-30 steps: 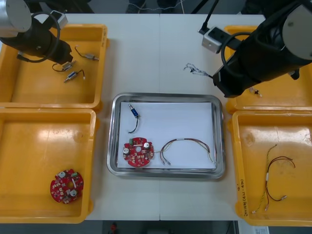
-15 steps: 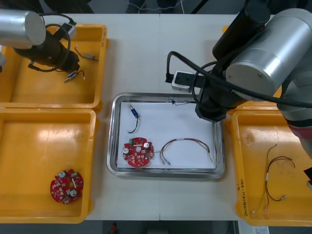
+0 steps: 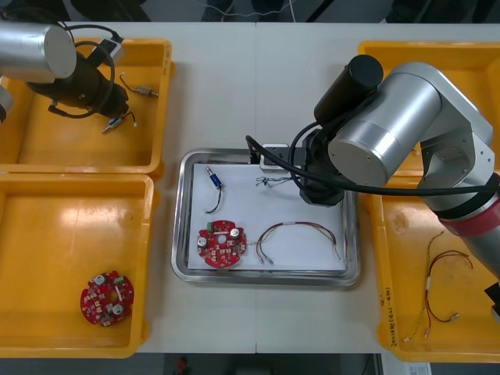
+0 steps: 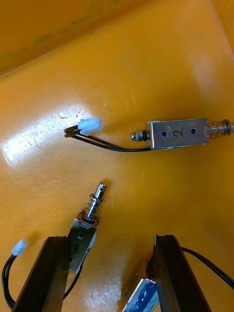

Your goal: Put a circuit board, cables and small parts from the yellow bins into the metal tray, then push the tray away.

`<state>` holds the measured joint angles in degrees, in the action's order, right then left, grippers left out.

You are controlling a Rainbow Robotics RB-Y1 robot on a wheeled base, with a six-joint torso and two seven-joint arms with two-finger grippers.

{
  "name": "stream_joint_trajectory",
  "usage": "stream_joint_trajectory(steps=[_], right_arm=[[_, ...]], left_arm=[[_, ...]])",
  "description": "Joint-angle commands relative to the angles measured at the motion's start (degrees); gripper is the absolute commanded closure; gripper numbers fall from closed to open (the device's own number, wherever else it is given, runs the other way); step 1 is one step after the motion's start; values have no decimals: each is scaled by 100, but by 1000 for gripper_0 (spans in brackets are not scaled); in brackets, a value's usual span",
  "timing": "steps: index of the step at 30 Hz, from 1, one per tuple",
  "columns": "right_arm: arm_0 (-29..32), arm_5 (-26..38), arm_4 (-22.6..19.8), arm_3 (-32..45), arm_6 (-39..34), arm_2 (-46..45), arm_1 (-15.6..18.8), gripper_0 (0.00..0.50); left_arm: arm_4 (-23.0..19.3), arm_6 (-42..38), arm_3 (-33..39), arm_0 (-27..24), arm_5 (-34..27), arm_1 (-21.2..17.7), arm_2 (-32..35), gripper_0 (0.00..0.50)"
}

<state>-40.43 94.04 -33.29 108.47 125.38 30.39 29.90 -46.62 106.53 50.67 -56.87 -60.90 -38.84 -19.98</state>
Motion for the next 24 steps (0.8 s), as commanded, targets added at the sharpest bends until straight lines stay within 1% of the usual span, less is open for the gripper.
stream_joint_trajectory(steps=[1,6,14,19,20,21,22,23,24], right_arm=[[158,-316,200,-81,162,310,69,500],[158,-474,358,-318,162,565,95,500],[158,-668,349,-714,250,600,95,500],[158,-659,358,-749,232,600,104,500],[158,-650,358,-749,224,600,104,492],[158,-641,367,-749,197,600,104,450],[158,-641,385,-749,188,600,104,419],[158,-641,402,-749,188,600,104,336],[158,-641,402,-740,188,600,104,188]], left_arm=[[30,553,39,-140,166,34,-32,0],[74,606,39,-140,210,16,-14,0],[135,685,-84,-131,262,16,-23,0],[162,791,-216,-131,403,16,-23,0],[170,791,-225,-131,403,16,-23,0],[144,808,-233,-131,412,16,-23,0],[135,817,-251,-131,412,16,-23,0],[118,826,-277,-131,412,16,-23,0],[109,826,-304,-131,429,16,-32,0]])
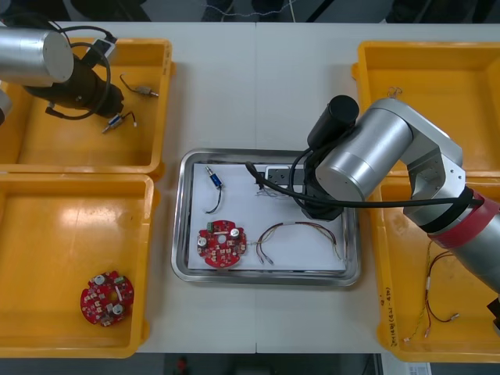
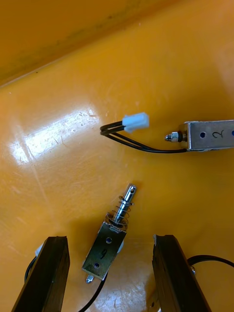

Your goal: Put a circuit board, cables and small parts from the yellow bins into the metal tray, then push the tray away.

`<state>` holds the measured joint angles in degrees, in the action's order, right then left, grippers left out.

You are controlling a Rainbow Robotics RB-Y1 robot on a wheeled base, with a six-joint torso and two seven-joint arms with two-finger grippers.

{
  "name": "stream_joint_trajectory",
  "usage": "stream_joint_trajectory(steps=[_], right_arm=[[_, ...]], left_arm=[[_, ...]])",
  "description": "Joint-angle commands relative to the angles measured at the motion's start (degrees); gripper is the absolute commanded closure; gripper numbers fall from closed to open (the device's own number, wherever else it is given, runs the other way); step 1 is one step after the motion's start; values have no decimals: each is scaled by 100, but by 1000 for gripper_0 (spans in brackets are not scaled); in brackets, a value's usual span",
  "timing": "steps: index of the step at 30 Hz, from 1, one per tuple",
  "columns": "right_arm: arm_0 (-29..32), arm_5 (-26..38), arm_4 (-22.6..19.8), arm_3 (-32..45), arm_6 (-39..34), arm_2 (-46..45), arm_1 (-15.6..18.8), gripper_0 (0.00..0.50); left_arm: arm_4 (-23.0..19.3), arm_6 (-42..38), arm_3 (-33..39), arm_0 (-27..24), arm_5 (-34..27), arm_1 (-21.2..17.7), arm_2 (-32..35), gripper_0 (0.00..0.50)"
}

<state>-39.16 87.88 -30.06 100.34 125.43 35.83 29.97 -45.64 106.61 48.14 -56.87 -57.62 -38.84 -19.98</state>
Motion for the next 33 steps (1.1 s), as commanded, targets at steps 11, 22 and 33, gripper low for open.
stream_joint_trajectory(steps=[11,22,33], right_arm=[[31,-60,-18,152,218,-111,97,0],[22,282,167,512,218,-269,97,0],[22,1117,351,952,175,-753,-79,0]], left_arm=[[-59,888,-112,-44,251,16,-94,0],[-156,985,-121,-8,251,16,-94,500],[-226,1020,-24,-17,66,-80,-41,500]])
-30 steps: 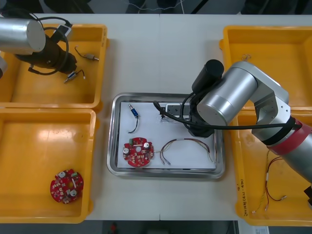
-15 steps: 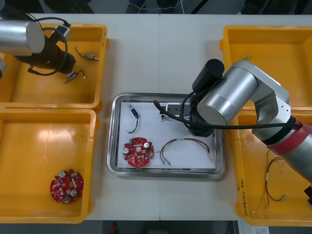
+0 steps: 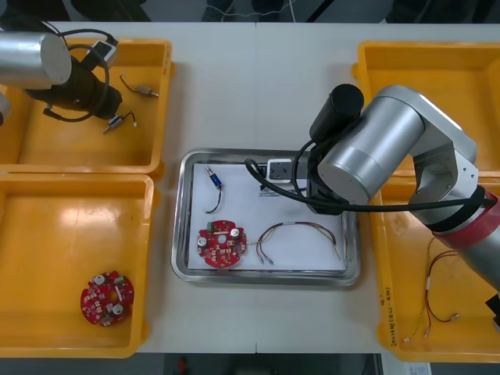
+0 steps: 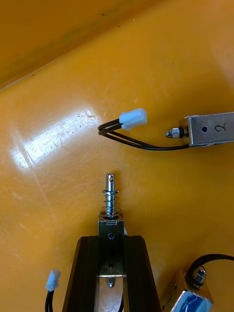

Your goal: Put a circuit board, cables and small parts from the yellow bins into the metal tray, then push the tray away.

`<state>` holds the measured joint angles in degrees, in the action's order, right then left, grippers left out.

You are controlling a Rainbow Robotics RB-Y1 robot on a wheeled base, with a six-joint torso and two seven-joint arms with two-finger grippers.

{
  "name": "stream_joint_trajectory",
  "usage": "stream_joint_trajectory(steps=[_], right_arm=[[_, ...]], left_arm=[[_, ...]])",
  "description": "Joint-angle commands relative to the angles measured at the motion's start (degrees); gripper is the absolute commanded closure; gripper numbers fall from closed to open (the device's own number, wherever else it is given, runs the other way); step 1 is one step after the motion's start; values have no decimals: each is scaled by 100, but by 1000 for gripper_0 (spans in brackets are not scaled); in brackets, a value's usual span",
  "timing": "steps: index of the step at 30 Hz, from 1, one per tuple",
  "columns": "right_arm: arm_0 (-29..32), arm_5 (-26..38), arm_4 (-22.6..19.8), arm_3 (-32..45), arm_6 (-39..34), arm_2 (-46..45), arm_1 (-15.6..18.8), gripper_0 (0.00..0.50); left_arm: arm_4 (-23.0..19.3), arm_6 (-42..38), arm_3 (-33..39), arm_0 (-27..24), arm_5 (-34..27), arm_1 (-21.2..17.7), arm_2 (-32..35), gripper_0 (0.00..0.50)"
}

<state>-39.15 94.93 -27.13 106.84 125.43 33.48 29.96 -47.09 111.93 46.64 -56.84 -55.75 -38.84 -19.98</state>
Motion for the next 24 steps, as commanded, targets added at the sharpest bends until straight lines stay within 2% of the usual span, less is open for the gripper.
stream_joint_trajectory(steps=[1,7,17,24], right_arm=[[30,491,50,320,175,-579,-96,0],[30,1476,103,654,113,-1256,-245,0],[30,1507,94,1234,-10,-2592,-219,0],[426,1507,155,1805,-98,-3436,-25,0]], left_arm=[[-90,479,170,-20,-181,-98,-14,500],[-63,435,548,-20,-849,-282,346,500],[69,127,1110,-20,-2010,-528,979,500],[710,-1059,1998,-20,-3152,-511,1032,500]])
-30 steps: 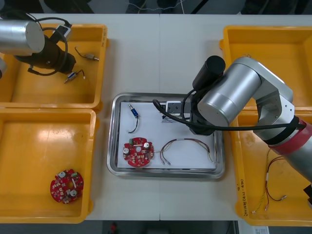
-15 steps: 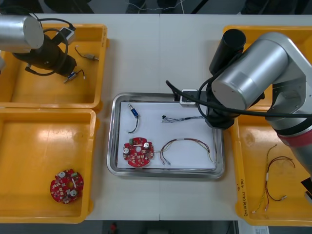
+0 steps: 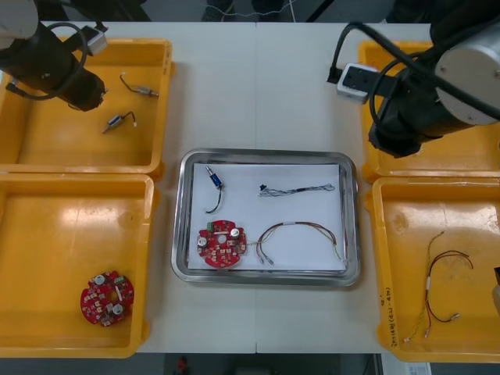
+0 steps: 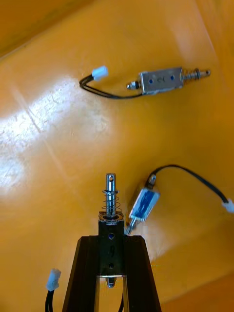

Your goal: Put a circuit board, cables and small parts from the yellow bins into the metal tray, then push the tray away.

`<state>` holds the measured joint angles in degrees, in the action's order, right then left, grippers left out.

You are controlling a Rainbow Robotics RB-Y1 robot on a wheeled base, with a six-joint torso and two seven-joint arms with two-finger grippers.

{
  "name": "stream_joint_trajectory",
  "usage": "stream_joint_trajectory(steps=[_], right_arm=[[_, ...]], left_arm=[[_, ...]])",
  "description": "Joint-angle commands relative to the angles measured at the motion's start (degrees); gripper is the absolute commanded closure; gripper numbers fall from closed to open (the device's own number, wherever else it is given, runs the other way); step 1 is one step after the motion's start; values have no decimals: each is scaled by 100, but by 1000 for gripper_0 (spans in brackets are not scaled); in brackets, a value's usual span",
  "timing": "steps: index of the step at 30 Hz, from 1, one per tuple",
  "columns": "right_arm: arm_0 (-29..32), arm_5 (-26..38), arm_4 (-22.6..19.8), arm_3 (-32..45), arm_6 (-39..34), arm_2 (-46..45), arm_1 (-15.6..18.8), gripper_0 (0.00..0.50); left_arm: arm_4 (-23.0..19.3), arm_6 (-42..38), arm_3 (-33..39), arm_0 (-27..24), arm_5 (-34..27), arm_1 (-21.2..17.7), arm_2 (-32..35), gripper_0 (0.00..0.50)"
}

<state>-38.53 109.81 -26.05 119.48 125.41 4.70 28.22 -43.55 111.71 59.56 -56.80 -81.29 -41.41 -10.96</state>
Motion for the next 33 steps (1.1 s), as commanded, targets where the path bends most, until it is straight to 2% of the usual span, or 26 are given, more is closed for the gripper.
stream_joint_trajectory(steps=[1,11,17,24,28,33], right_arm=[[496,19,82,647,-113,-663,201,0],[1427,19,82,1210,-280,-1806,394,0],[1788,19,-357,1218,-412,-2659,394,0],[2174,19,-410,1236,-834,-3063,394,0],[2368,19,-419,1350,-1449,-3072,394,0],[2614,19,-498,1350,-2232,-3072,368,0]], left_arm=[[400,-1231,855,-15,-809,-228,130,500],[558,-2742,2218,11,-2189,19,130,500],[637,-3498,3132,222,-2760,282,130,500],[734,-4201,3888,389,-2871,695,130,500],[822,-4667,4204,451,-2871,1038,86,500],[1041,-5265,4503,451,-2871,1381,-275,500]])
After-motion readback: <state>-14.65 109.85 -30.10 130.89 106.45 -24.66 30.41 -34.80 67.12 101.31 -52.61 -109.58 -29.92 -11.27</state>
